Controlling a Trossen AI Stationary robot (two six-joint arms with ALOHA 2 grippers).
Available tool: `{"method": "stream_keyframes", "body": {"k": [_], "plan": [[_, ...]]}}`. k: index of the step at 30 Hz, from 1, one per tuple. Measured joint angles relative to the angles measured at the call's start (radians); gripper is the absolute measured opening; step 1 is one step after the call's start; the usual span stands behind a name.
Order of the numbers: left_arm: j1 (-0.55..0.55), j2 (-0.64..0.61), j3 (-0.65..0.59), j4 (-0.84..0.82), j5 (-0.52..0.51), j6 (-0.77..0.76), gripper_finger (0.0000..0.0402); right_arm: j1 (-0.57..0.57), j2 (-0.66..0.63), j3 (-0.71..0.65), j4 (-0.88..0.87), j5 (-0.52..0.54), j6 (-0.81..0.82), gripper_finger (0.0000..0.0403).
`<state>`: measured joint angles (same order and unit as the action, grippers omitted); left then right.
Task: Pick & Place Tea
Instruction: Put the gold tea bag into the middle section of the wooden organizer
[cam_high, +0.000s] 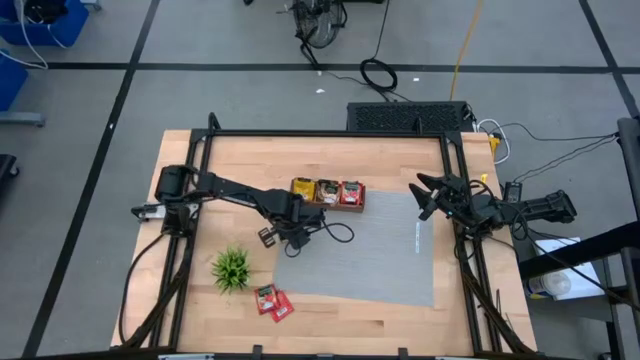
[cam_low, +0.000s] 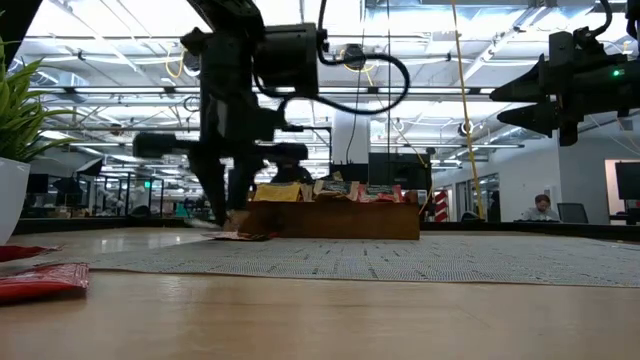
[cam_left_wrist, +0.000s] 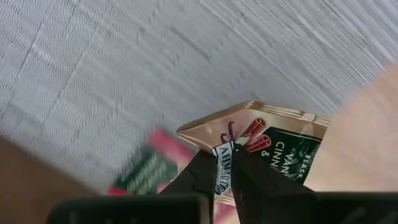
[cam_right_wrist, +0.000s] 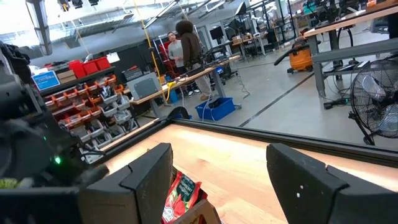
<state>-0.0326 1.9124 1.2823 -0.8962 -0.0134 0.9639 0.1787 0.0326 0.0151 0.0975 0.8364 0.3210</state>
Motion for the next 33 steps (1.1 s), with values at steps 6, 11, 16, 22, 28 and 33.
{"method": "stream_keyframes", "body": {"k": [6,11,16,22,28,33], "plan": [[-0.001,-0.113,0.008,-0.08,-0.021,0.002,0.0023,0.0,0.0,0.0,0.0,0.0,0.0,0.0242],[-0.001,-0.2,0.055,-0.176,-0.023,-0.078,0.0023,0.0,0.0,0.0,0.0,0.0,0.0,0.0242],[-0.001,-0.24,0.159,-0.305,-0.024,-0.158,0.0024,0.0,0.0,0.0,0.0,0.0,0.0,0.0242],[-0.001,-0.246,0.329,-0.445,-0.038,-0.234,0.0023,0.0,0.0,0.0,0.0,0.0,0.0,0.0242],[-0.008,-0.247,0.473,-0.544,-0.039,-0.329,0.0023,0.0,0.0,0.0,0.0,0.0,0.0,0.0242],[-0.023,-0.246,0.577,-0.64,-0.038,-0.379,0.0023,0.0,0.0,0.0,0.0,0.0,0.0,0.0242]]}}
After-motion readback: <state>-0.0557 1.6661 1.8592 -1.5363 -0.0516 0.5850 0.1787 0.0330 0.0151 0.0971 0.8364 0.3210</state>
